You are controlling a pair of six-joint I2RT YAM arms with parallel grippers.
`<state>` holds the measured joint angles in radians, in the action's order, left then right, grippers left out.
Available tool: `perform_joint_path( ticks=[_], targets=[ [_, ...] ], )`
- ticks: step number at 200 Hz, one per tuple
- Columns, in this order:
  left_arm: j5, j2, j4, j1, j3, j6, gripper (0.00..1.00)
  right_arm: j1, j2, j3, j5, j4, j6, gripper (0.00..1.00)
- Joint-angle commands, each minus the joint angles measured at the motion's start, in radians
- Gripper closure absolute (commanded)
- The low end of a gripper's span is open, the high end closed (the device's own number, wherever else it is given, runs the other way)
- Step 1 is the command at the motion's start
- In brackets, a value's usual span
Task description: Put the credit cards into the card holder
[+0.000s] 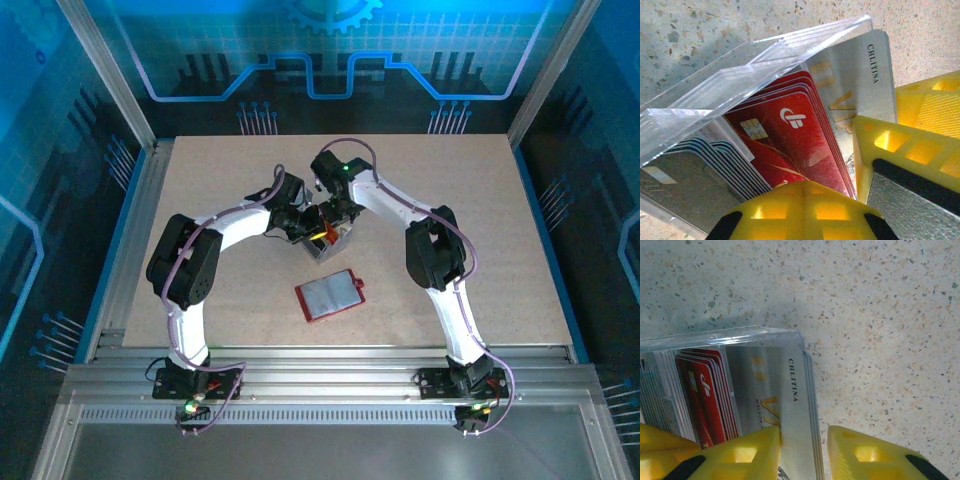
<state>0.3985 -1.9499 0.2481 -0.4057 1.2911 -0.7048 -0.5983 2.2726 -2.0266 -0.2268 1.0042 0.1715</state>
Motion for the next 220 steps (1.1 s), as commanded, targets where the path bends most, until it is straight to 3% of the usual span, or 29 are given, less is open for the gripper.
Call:
perform_joint_path(
  ticks=[1,62,136,220],
  targets=[
    [-0.026,-0.017,0.06,0.018,-0.033,0.013,0.97,0.02,-0.004,0.02,-0.033,0.01,-0.001,0.69],
    [-0.026,-0.024,0.06,0.019,-0.035,0.011,0.97,0.019,-0.029,0.019,-0.071,0.016,-0.009,0.72],
    [-0.026,-0.024,0.059,0.019,-0.037,0.011,0.97,0.02,-0.041,0.013,-0.049,0.025,-0.019,0.86],
    [-0.024,-0.026,0.054,0.023,-0.044,0.011,0.97,0.02,-0.049,-0.001,0.08,0.046,-0.033,0.81]
  ],
)
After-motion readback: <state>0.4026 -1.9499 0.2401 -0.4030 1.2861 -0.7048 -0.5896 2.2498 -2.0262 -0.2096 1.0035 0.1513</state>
